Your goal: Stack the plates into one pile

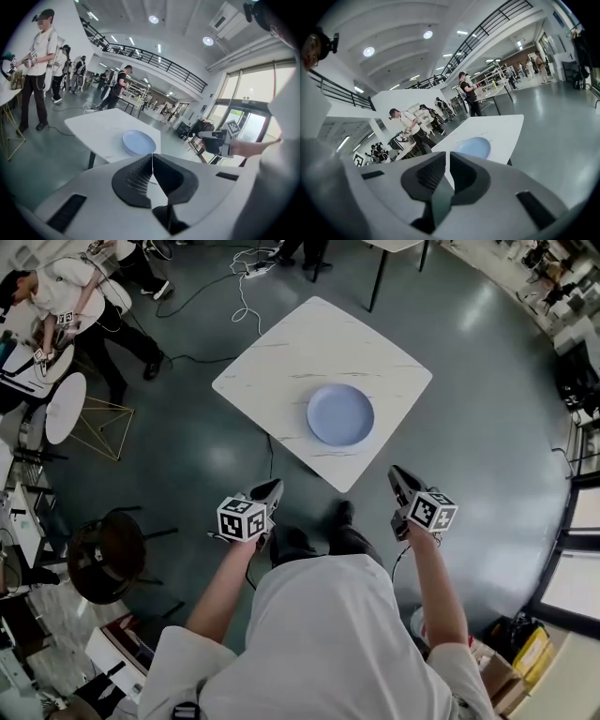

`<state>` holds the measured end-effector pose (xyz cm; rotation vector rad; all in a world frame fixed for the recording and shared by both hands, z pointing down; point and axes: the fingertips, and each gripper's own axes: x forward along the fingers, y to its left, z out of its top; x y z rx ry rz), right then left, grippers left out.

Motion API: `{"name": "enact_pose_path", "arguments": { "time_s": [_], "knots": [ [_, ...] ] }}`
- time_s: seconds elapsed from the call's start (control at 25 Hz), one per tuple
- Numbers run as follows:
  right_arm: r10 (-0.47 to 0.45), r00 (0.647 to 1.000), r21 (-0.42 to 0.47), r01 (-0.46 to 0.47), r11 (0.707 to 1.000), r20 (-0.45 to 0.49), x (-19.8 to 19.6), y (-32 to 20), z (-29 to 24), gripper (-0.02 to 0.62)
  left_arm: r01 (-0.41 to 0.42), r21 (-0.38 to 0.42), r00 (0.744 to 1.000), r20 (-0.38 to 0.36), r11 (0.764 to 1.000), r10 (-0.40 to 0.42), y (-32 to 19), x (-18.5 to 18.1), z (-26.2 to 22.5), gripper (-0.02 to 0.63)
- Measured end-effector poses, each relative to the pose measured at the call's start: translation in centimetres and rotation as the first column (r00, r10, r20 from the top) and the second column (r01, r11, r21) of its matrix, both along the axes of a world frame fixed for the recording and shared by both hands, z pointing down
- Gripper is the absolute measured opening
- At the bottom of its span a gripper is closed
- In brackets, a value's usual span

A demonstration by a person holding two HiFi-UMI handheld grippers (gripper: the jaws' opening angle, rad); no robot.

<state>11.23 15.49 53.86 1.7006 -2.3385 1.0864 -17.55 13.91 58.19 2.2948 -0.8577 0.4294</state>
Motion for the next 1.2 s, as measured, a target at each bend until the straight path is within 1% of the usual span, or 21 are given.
{"name": "enact_pose_path", "arguments": {
  "time_s": [0.08,0.2,0.32,0.4,0.6,0.72,0.92,1.2],
  "knots": [
    [-0.009,1.0,0.033,0.01,0.999,-0.015,0.5,0.6,-1.2,0.043,-0.015,0.03,1.0,0.002,0.999,0.015,0.1,0.6,-1.2,0.014],
    [-0.019,1.0,0.069,0.02,0.997,-0.004,1.5,1.2,-2.5,0.043,0.001,0.049,1.0,-0.012,0.999,-0.001,-0.2,1.3,-2.8,0.014],
    [-0.057,0.998,0.083,0.058,0.995,-0.019,2.7,2.2,-3.1,0.043,0.022,0.058,0.999,-0.037,0.998,-0.02,-0.1,2.5,-4.3,0.014],
    [-0.078,0.996,0.082,0.081,0.993,-0.045,3.4,2.7,-2.9,0.043,0.019,0.069,0.999,-0.03,0.997,-0.017,0.0,3.2,-4.9,0.014],
    [-0.103,0.993,0.116,0.109,0.987,-0.057,5.2,2.1,-3.4,0.035,0.029,0.078,1.0,-0.011,0.997,-0.029,0.3,4.0,-5.3,0.014],
    [-0.124,0.988,0.116,0.134,0.984,-0.088,6.3,1.9,-2.9,0.031,0.046,0.078,0.999,-0.008,0.996,-0.045,0.6,4.7,-5.4,0.014],
    [-0.123,0.988,0.145,0.135,0.98,-0.09,7.4,1.6,-3.4,0.028,0.051,0.075,0.999,0.006,0.996,-0.052,1.1,5.8,-5.4,0.014],
    [-0.141,0.983,0.154,0.158,0.975,-0.113,8.5,2.2,-3.9,0.029,0.057,0.069,0.998,-0.003,0.996,-0.057,1.5,7.6,-5.6,0.014]
  ]
}}
